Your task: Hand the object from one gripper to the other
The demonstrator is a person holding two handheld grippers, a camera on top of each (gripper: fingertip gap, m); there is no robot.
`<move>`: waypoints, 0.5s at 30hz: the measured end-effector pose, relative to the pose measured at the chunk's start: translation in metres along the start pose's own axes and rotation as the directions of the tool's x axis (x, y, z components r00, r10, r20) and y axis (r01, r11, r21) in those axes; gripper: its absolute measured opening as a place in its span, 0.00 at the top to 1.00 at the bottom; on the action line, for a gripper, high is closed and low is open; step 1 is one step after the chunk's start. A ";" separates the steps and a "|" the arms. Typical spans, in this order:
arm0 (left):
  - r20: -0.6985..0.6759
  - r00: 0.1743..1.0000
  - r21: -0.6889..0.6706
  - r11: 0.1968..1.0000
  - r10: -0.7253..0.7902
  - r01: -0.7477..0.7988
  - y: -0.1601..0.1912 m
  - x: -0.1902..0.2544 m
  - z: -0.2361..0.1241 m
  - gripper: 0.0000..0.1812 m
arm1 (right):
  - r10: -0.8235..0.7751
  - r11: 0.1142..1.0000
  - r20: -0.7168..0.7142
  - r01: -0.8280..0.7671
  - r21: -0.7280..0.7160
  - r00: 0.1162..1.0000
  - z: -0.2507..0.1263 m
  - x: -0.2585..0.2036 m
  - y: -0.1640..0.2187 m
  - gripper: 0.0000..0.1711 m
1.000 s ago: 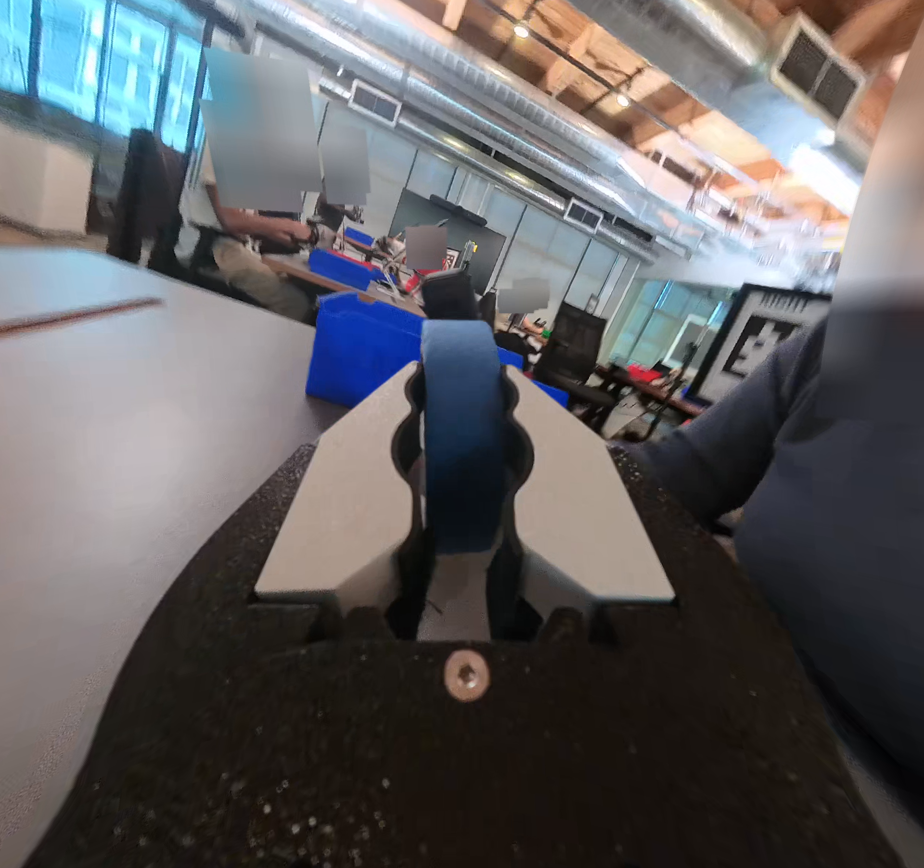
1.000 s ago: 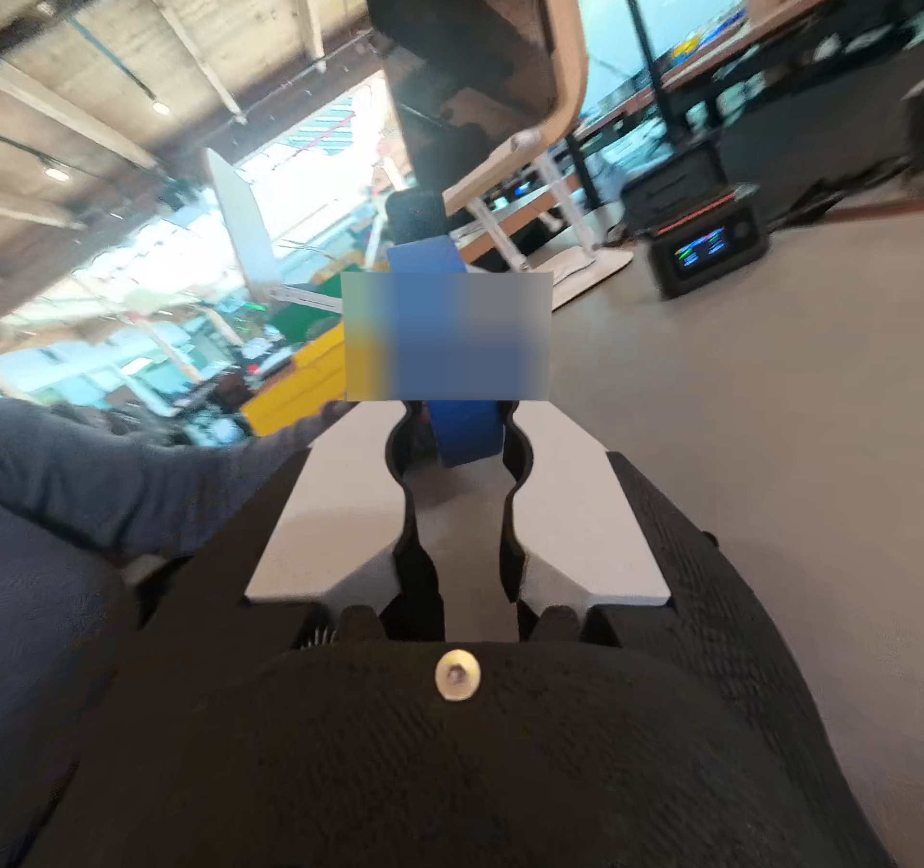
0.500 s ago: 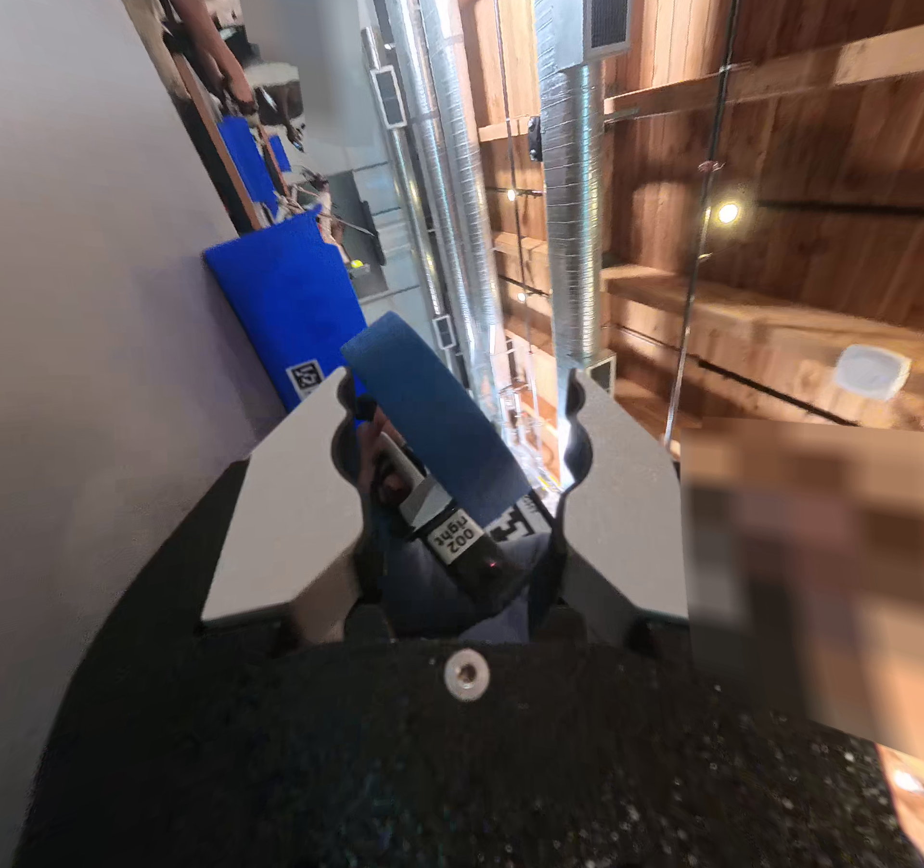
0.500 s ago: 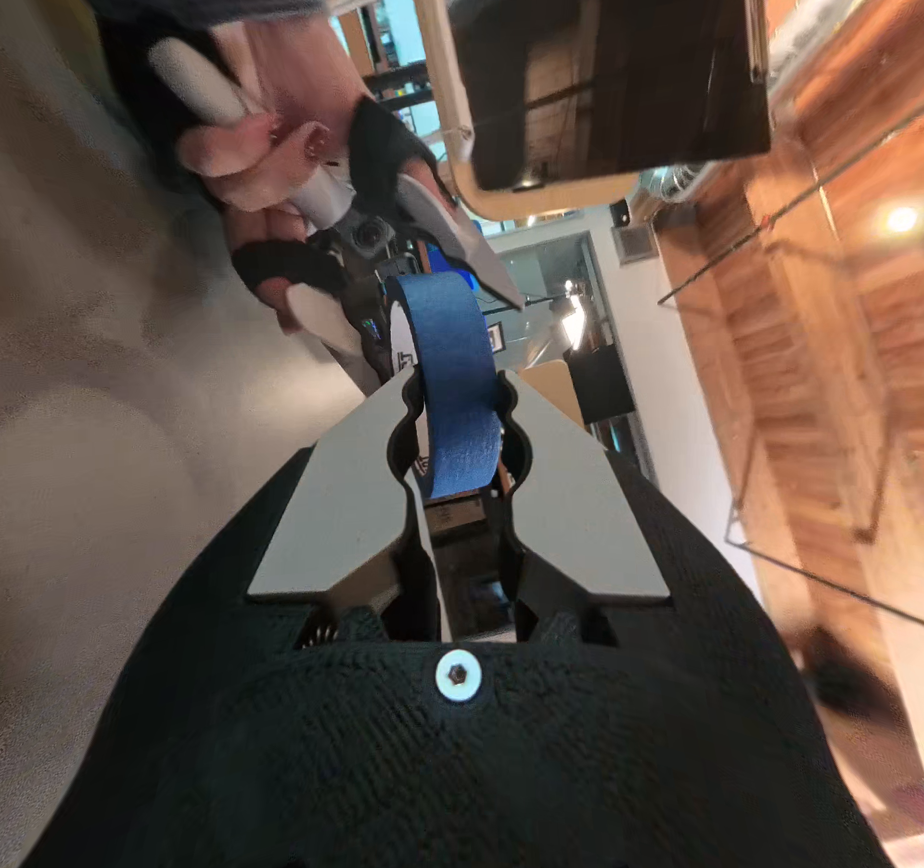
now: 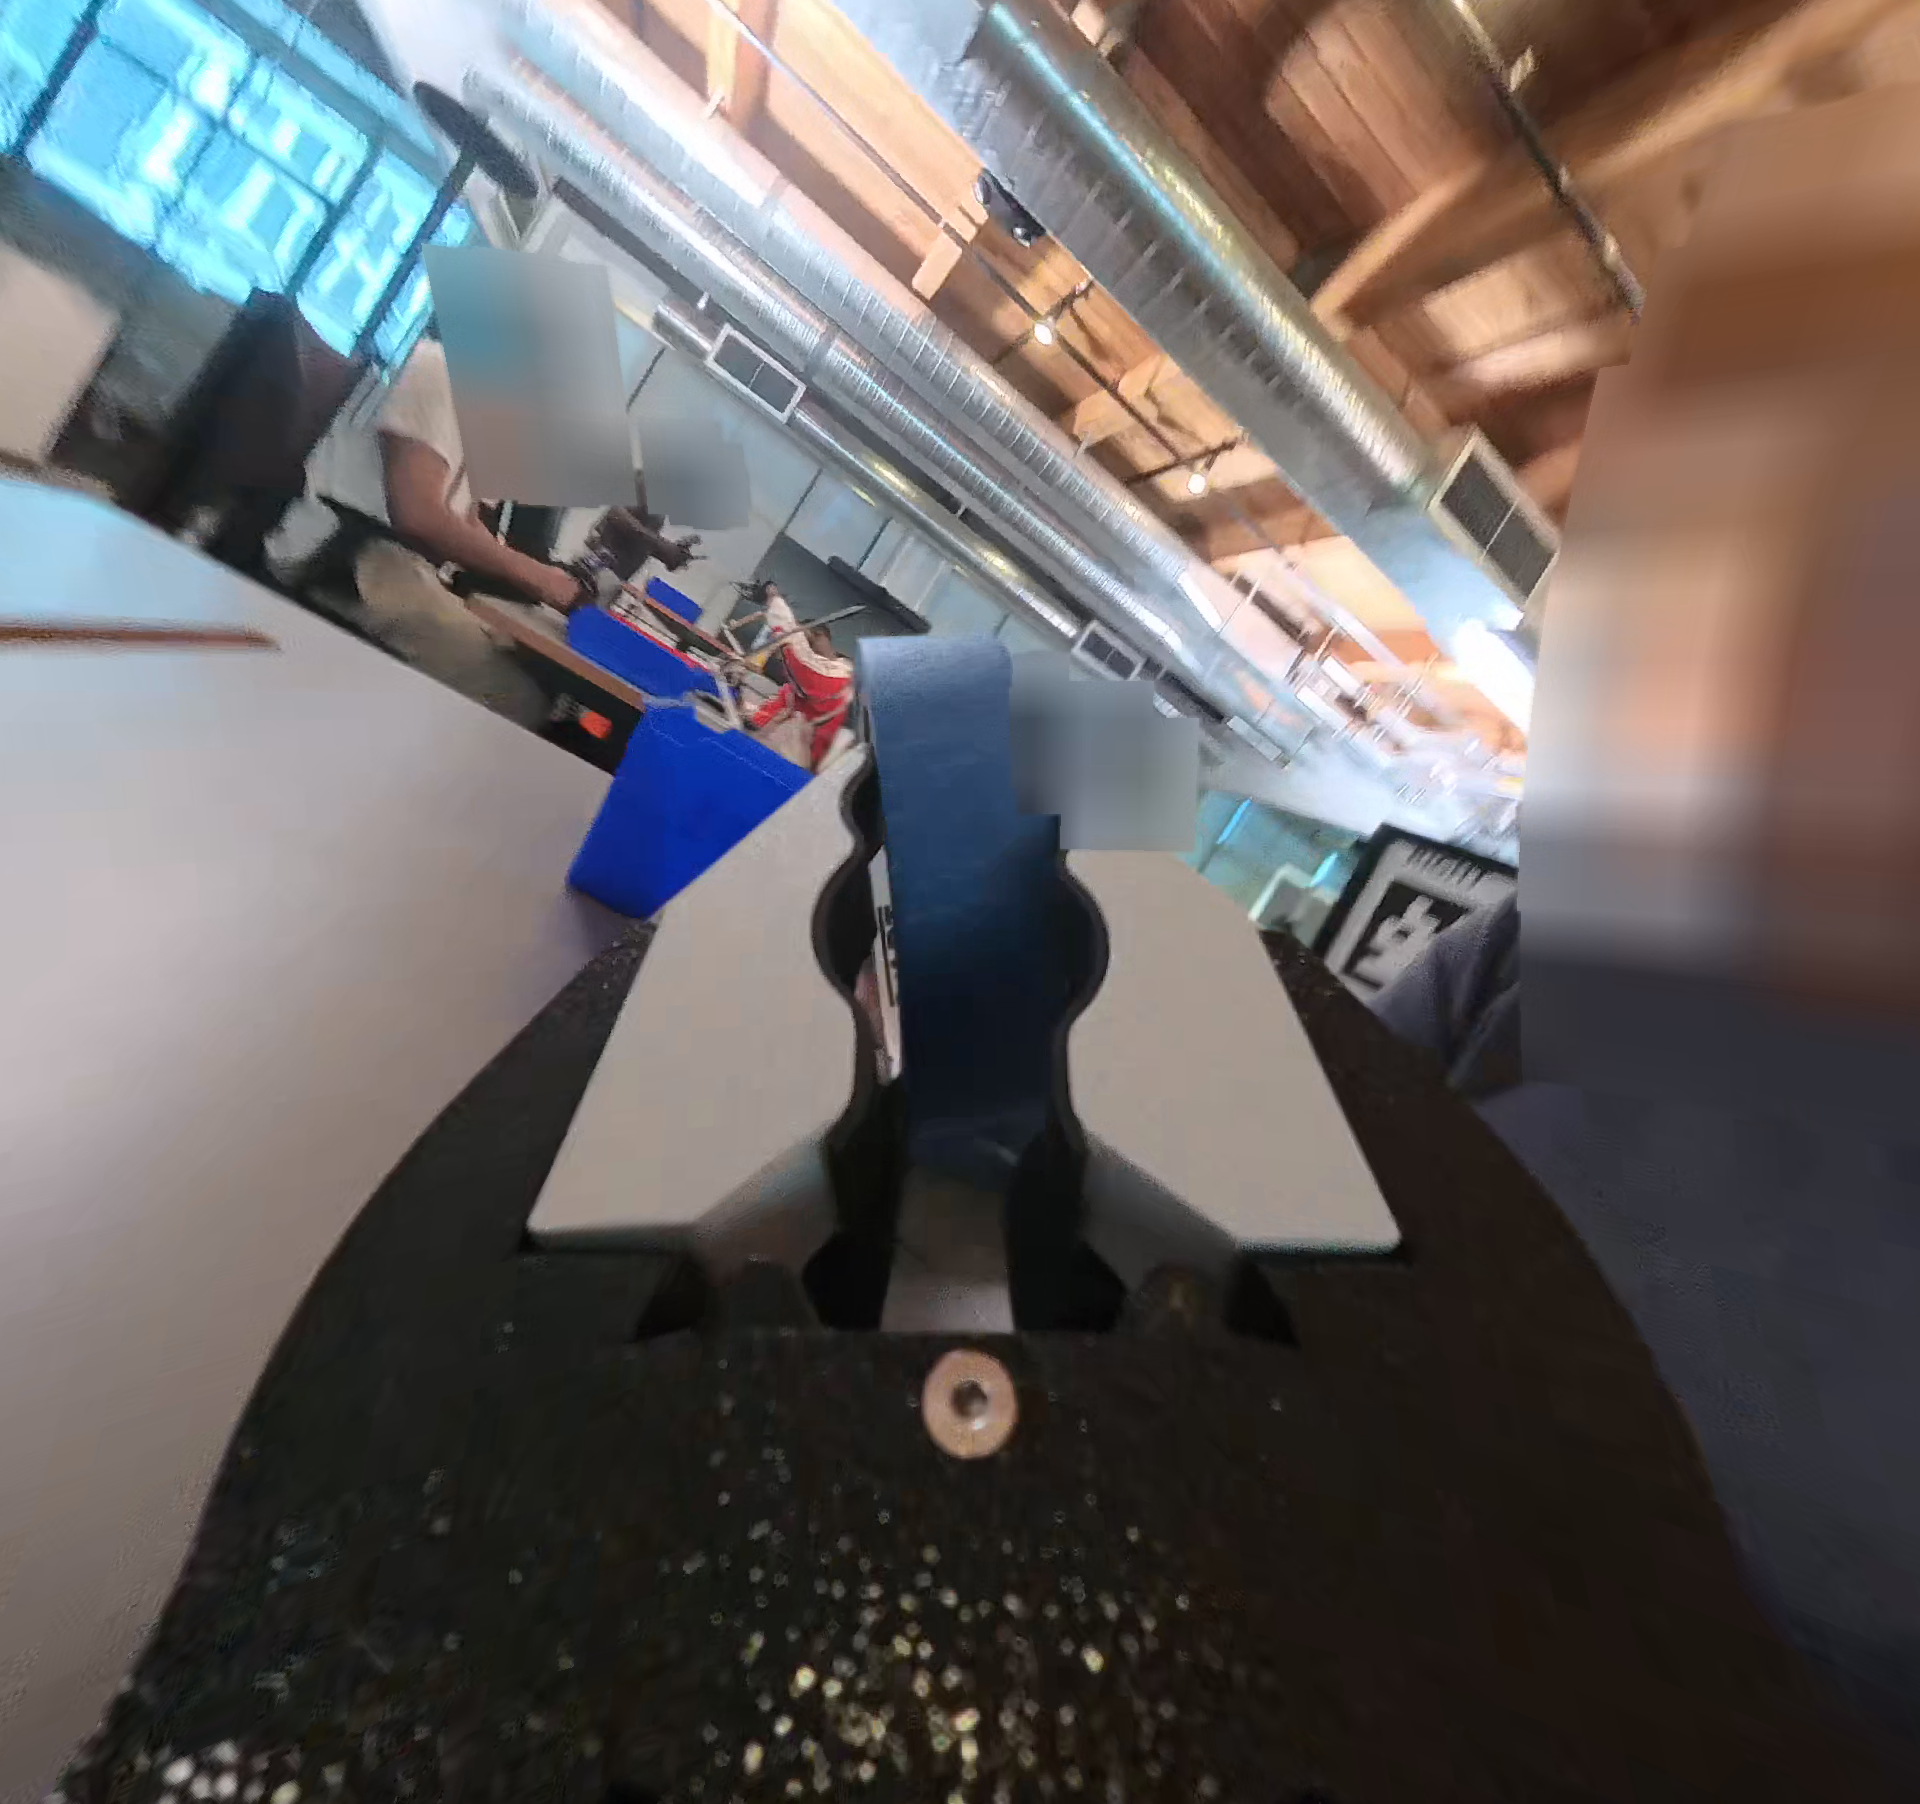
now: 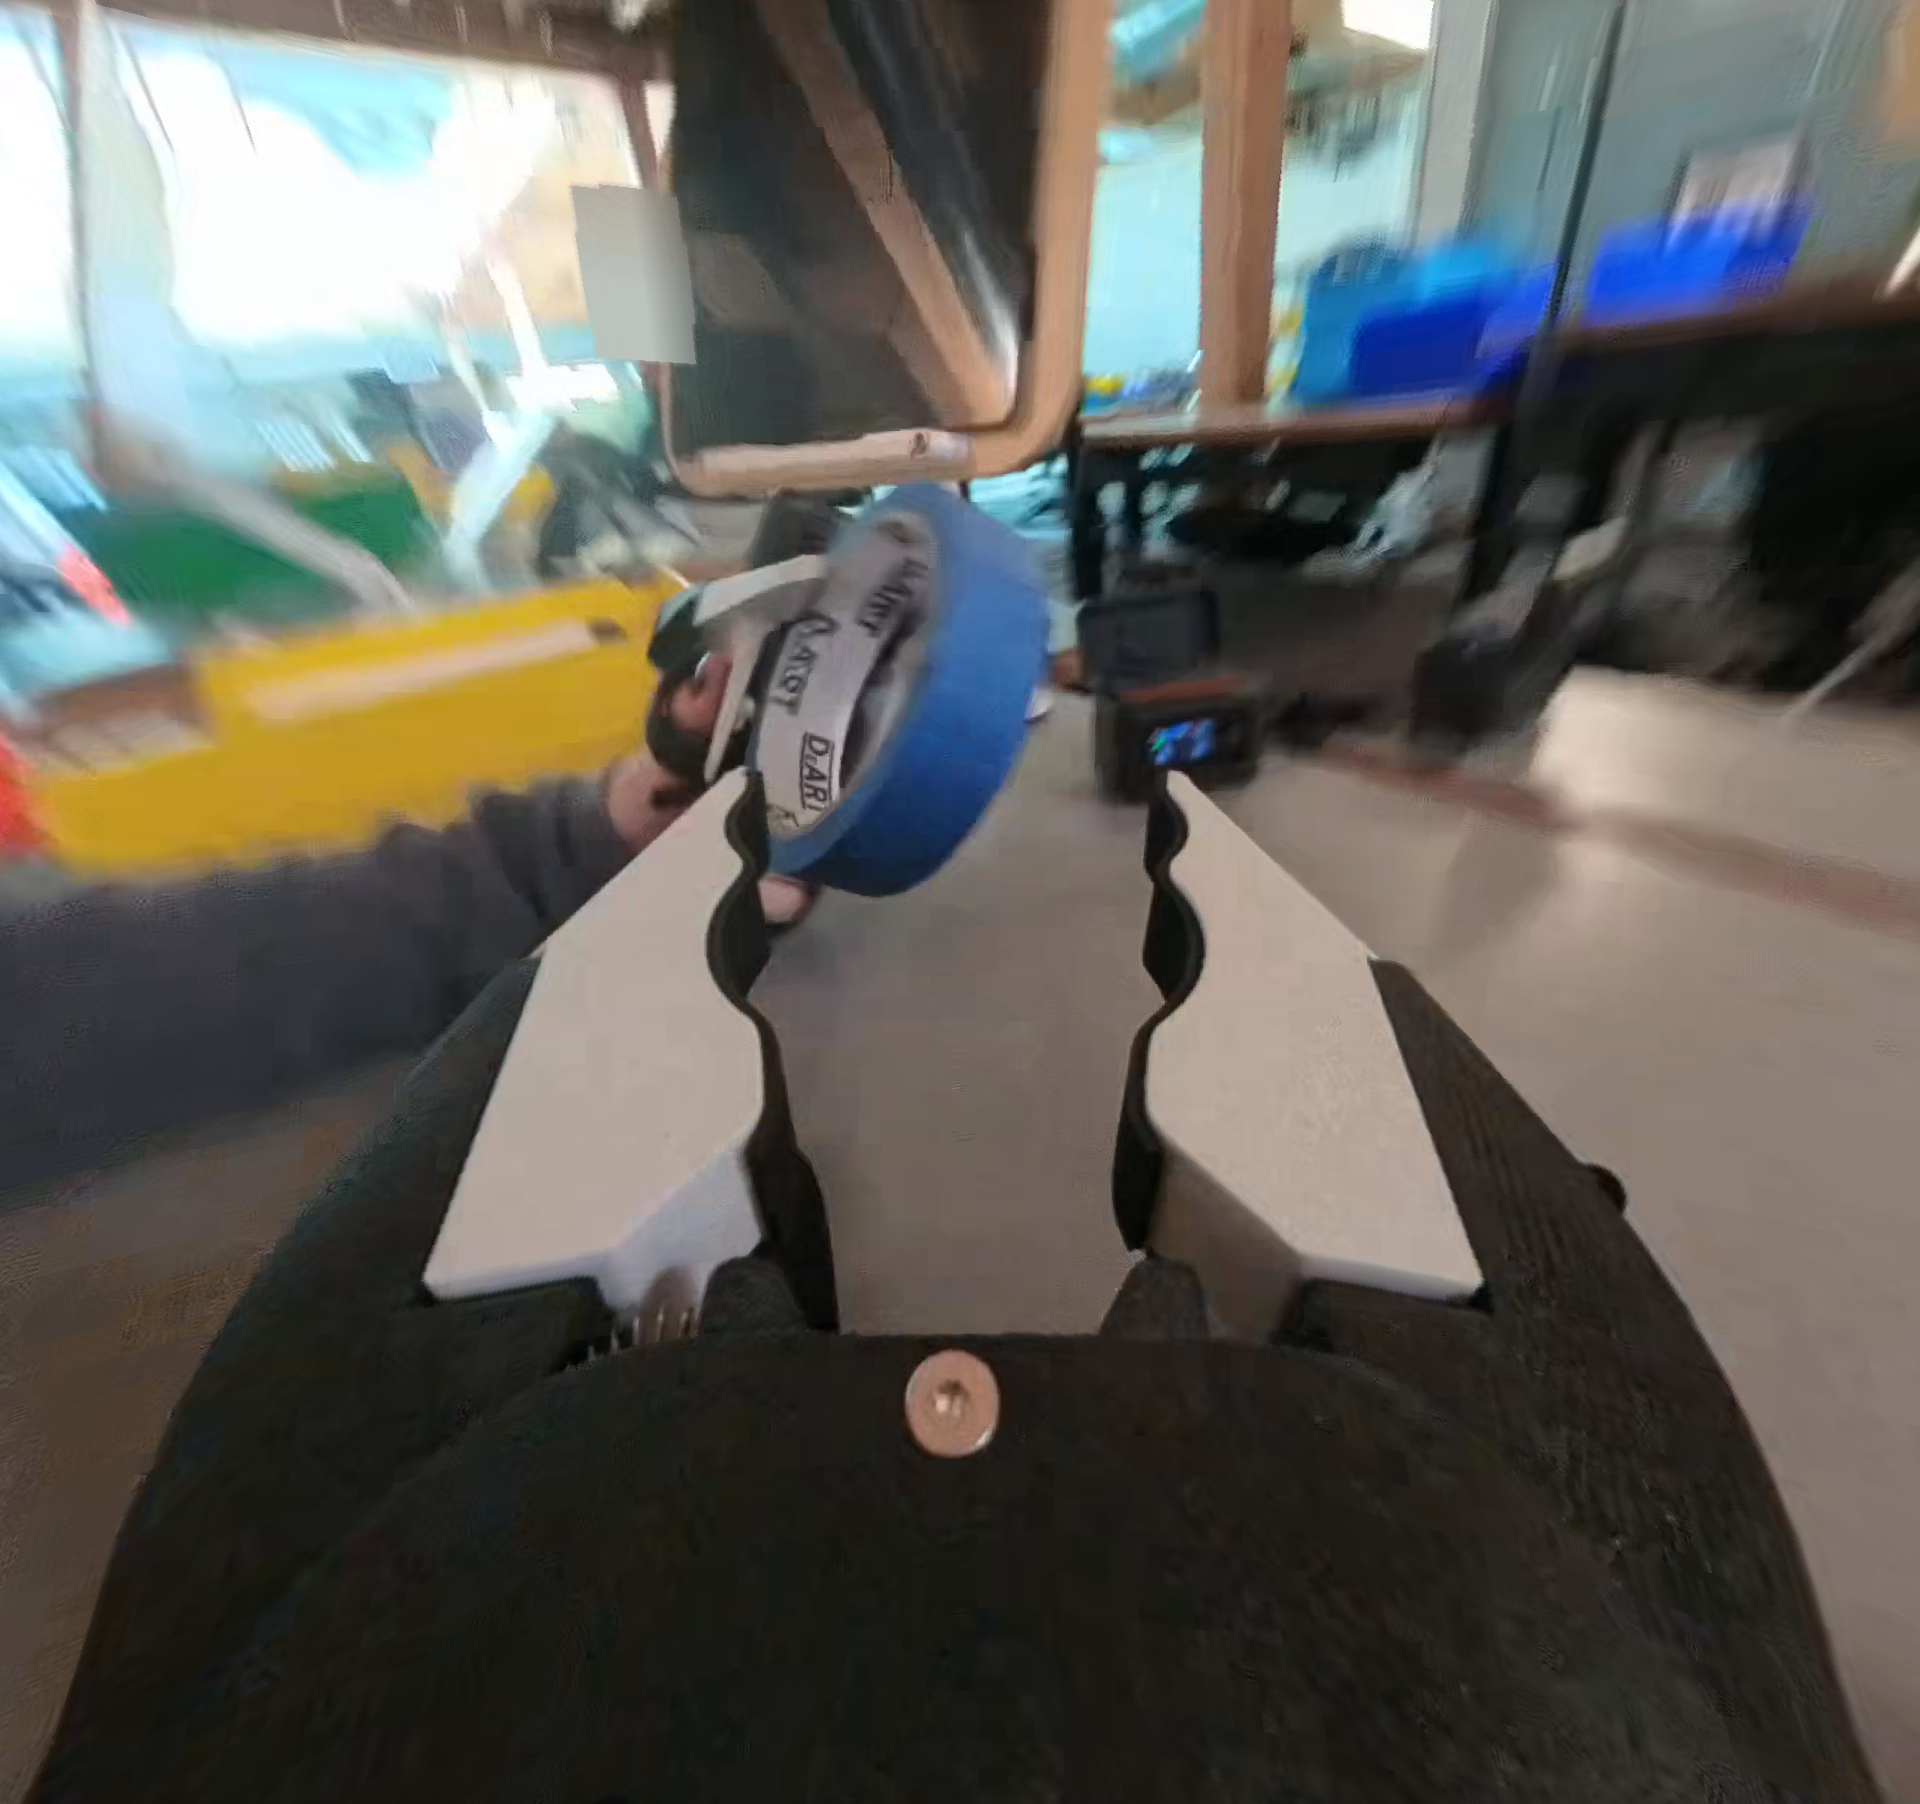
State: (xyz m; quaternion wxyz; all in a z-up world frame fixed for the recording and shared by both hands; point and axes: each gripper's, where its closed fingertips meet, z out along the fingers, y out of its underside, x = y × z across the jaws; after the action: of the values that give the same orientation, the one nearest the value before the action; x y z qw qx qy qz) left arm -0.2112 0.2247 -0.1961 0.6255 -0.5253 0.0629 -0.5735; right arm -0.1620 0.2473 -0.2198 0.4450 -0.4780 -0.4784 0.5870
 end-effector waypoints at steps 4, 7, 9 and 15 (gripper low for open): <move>0.038 0.979 -0.098 0.976 0.200 -0.195 0.008 0.005 0.004 0.85 | 0.529 0.845 0.210 -0.532 -0.048 0.822 -0.007 0.008 0.008 0.59; 0.004 0.973 -0.146 0.963 0.230 -0.227 0.017 0.009 0.008 0.85 | 0.533 0.845 0.245 -0.522 -0.113 0.810 -0.005 -0.003 0.016 0.61; -0.025 0.968 -0.164 0.954 0.250 -0.251 0.023 0.013 0.012 0.85 | 0.471 0.881 0.243 -0.441 -0.170 0.848 0.000 -0.015 0.026 0.70; 0.017 0.997 -0.154 0.985 0.077 -0.073 0.023 0.002 0.013 0.82 | 0.254 0.964 0.170 -0.236 -0.120 0.952 0.001 -0.010 0.027 0.85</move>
State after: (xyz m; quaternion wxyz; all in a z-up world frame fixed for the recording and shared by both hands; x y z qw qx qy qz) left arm -0.1869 0.2263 -0.2061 0.6050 -0.5755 0.1194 -0.5371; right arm -0.1635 0.2336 -0.2450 0.2985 -0.4988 -0.4827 0.6551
